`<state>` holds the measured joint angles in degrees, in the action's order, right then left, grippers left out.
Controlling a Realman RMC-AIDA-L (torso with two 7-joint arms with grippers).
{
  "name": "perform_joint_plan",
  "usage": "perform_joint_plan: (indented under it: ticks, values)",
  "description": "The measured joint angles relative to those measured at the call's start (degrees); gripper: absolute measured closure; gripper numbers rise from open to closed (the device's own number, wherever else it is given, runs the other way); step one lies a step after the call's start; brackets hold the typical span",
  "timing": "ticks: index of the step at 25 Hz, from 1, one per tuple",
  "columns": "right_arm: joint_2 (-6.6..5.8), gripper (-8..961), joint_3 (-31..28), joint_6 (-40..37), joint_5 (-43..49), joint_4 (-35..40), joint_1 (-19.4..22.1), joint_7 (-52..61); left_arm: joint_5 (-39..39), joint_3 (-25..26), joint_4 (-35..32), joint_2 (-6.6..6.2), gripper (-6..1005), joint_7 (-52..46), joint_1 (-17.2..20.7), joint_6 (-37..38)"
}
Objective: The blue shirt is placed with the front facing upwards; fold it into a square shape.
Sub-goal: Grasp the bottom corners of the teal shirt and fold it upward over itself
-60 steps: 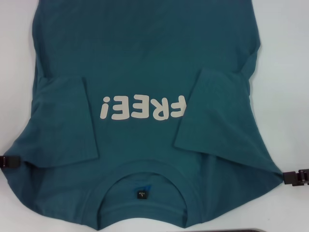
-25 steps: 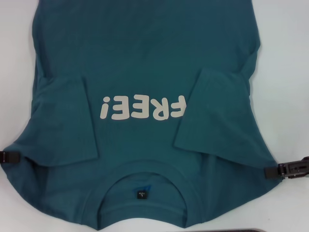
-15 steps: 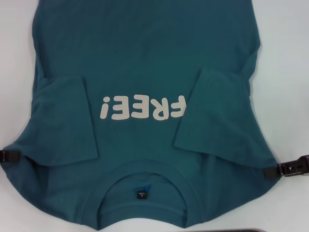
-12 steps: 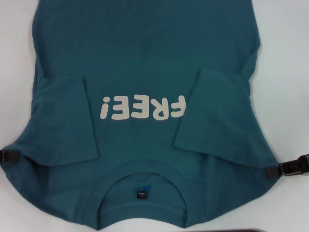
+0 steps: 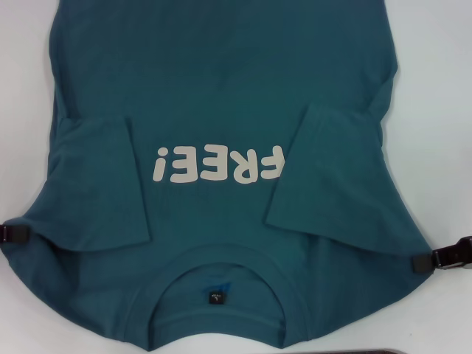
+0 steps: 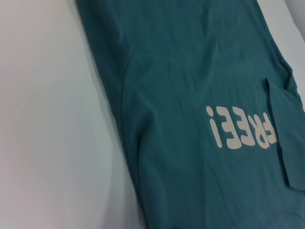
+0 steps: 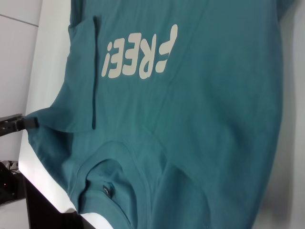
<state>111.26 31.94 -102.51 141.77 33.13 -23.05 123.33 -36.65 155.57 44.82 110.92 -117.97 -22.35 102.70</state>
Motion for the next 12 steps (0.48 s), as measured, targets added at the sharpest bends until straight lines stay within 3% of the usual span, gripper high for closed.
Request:
perform_joint_plan:
  ticks: [2, 12]
  values:
    - [0.0, 920, 0.0, 0.0, 0.2, 0.0, 0.0, 0.0, 0.0, -0.1, 0.0, 0.0, 997, -0.1, 0.0, -0.1]
    - [-0.23, 920, -2.4, -0.4, -0.1, -0.2, 0.7, -3.4, 0.0, 0.0, 0.0, -0.67, 997, -1.2, 0.6, 0.5]
